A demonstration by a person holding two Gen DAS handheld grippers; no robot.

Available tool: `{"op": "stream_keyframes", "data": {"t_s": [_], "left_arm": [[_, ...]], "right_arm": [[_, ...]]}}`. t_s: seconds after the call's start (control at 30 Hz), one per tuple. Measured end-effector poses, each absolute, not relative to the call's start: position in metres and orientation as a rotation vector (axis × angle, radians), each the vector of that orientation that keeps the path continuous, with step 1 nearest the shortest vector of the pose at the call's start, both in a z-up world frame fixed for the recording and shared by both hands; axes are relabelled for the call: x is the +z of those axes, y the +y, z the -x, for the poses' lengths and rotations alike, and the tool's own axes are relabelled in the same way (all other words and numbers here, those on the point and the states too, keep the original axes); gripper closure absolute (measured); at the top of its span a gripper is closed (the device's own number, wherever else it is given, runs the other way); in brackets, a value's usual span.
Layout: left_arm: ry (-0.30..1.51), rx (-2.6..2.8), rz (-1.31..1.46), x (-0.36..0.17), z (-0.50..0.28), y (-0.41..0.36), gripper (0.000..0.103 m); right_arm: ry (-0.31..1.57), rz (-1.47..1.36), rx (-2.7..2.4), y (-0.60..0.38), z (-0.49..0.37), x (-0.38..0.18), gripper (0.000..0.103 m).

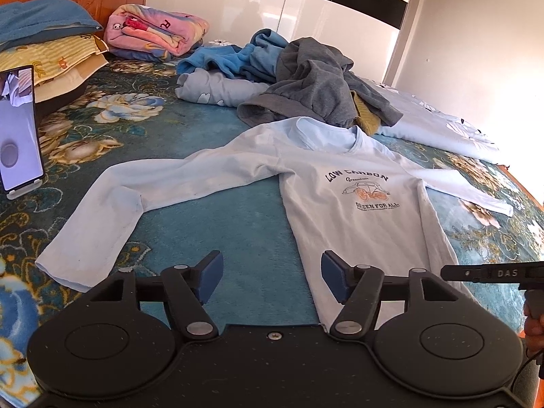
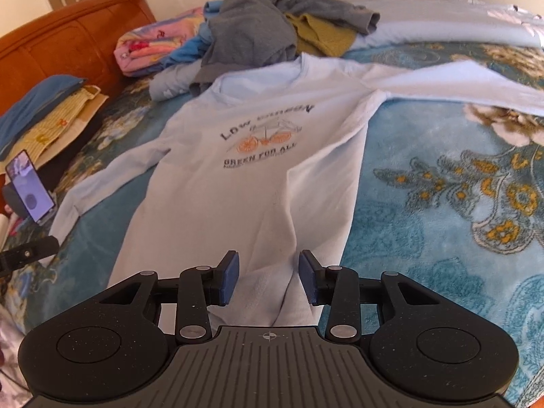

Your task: Fold clothes

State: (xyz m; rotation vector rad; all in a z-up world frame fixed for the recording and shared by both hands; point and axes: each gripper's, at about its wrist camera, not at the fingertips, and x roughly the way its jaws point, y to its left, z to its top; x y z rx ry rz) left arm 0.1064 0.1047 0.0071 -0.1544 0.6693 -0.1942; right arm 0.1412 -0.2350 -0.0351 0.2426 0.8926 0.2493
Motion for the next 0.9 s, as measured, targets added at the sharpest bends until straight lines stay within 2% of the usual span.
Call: {"op": "stream_keyframes", "data": {"t_s": [0.07,0.1,0.13,0.2,0.27,0.57,0.9], "left_arm": [[0.665,-0.196,0.151,0.009,-0.106,0.105,0.040],[0.662,-0.195,0.148,0.010,-0.105,0.105,0.039],[0.660,-0.192,0.147,0.011,-0.105,0.105,0.038],[0.658,-0.188,0.149,0.011,-0.105,0.105,0.038],[0.656,-0.190,0.147,0.012,-0.105,0.105,0.038],[0.671,-0.199,0.155,0.006,-0.105,0.101,0.038],[0.654,-0.093,0.141,0.006,-0.100,0.120,0.035]], "right_arm": [[0.896,-0.268,0.254,-0.238,-0.143,-0.038,0.067],[0.895,-0.286,0.265,-0.239,-0.143,-0.039,0.070],[0.894,-0.305,0.280,-0.241,-0.141,-0.038,0.075],[0.889,-0.328,0.323,-0.242,-0.137,-0.035,0.097],[0.869,-0.321,0.327,-0.246,-0.130,-0.029,0.100],[0.789,-0.281,0.134,-0.322,-0.098,-0.006,0.101],[0.841,-0.264,-0.075,-0.379,-0.095,-0.038,0.101]]}}
